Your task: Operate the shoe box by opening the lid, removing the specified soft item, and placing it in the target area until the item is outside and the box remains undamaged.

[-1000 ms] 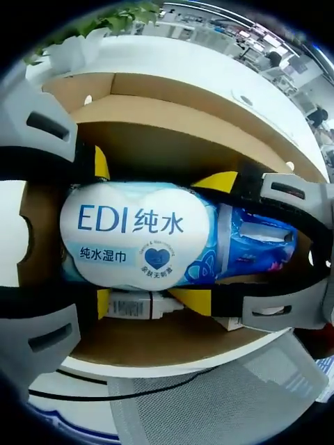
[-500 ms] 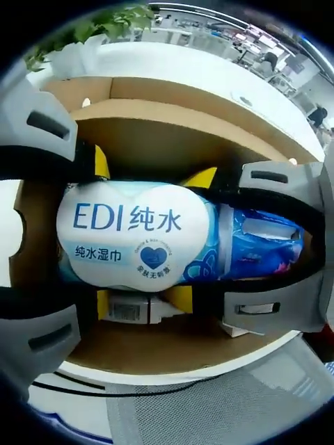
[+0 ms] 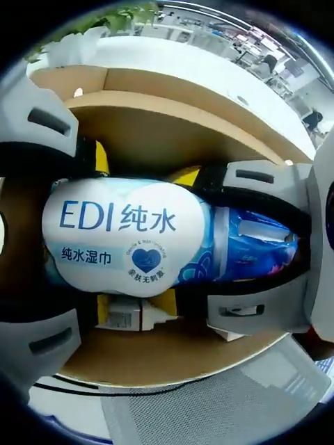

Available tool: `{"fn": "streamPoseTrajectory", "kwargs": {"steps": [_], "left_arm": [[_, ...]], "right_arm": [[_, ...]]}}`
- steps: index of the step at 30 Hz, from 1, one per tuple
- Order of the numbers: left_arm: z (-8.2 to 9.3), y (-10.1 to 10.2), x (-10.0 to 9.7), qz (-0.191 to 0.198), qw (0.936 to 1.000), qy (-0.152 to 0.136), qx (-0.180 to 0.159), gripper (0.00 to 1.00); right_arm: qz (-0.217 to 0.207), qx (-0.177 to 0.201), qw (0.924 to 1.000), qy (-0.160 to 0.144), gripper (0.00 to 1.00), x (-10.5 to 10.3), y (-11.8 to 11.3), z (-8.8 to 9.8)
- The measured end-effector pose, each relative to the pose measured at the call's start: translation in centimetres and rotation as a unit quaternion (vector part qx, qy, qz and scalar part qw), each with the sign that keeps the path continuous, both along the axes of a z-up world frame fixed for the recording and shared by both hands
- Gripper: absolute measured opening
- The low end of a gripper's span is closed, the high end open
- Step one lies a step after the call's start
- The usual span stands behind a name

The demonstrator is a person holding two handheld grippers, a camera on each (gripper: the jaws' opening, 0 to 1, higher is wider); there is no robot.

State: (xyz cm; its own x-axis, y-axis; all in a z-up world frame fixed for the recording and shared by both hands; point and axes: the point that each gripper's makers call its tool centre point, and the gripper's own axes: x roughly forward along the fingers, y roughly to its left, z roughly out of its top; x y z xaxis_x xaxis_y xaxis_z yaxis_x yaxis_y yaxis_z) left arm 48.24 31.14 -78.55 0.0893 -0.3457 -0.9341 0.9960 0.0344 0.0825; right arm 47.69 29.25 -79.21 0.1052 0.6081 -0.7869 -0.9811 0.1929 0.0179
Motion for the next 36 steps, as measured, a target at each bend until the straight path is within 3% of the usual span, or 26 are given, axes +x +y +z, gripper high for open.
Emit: {"fn": "streamPoseTrajectory", "kwargs": {"steps": [15,28,36], "left_arm": [[0.5,0.1,0.0,-0.014,0.9999,-0.004,0.002,0.59],[1.4,0.1,-0.1,-0.027,0.9995,-0.006,0.015,0.59],[3.1,-0.1,0.1,-0.030,0.9993,-0.013,0.017,0.60]], "right_arm": [[-0.011,0.004,0.9996,-0.024,0.43,-0.1,0.2,0.9],[-0.038,0.027,0.9986,-0.024,0.40,-0.2,0.2,1.8],[-0.041,0.037,0.9981,-0.029,0.40,0.1,0.1,3.3]]}}
